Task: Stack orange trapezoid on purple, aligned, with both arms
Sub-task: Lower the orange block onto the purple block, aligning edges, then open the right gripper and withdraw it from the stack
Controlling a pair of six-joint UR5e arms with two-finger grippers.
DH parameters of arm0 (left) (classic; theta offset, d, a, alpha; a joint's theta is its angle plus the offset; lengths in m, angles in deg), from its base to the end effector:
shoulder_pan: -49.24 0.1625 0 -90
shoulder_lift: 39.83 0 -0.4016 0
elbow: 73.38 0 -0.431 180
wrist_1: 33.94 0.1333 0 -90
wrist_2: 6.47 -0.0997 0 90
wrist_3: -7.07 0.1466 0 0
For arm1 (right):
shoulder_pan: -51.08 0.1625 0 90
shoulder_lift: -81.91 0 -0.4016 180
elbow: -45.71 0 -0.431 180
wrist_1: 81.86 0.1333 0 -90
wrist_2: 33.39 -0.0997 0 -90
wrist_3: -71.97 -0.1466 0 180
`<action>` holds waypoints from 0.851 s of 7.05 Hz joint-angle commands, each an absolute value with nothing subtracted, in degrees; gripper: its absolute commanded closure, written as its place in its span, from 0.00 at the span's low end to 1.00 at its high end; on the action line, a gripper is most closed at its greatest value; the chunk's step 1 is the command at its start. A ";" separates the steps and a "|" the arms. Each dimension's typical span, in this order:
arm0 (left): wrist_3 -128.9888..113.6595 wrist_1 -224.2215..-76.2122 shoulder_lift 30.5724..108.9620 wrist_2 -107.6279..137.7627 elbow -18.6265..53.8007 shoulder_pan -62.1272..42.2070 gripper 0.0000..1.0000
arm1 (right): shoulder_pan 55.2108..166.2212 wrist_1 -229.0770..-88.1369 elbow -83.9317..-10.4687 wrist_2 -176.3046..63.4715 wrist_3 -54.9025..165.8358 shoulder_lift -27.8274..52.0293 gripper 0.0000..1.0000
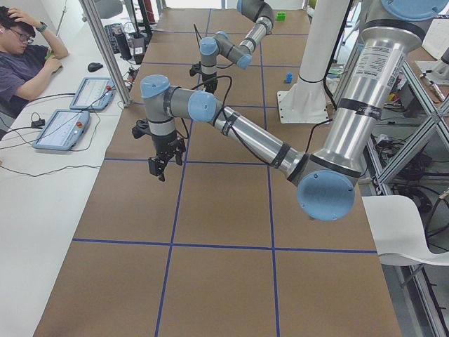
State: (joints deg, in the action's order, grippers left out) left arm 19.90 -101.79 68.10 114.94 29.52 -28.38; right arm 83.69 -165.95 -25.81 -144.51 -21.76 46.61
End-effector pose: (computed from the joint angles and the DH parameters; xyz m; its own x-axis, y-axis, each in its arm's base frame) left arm 0.0755 -0.6092 0.4323 0.7493 0.4677 -0.4688 -0.3880 0.8838 0.2616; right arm -0.6652 -0.5211 0.1744 0.6039 0.4584 0.6520 -0.3391 0.8881 -0.3103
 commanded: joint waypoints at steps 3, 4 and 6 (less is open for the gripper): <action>19.90 -101.79 68.10 115.00 29.89 -28.37 0.00 | 84.39 -165.36 -26.27 -145.10 -21.81 47.10 0.00; 19.90 -101.79 68.02 115.00 29.98 -28.46 0.00 | 85.44 -165.97 -28.80 -146.84 -21.81 47.10 0.00; 20.07 -102.22 66.54 115.26 30.15 -30.82 0.00 | 91.92 -174.09 -45.16 -152.47 -19.20 42.22 0.00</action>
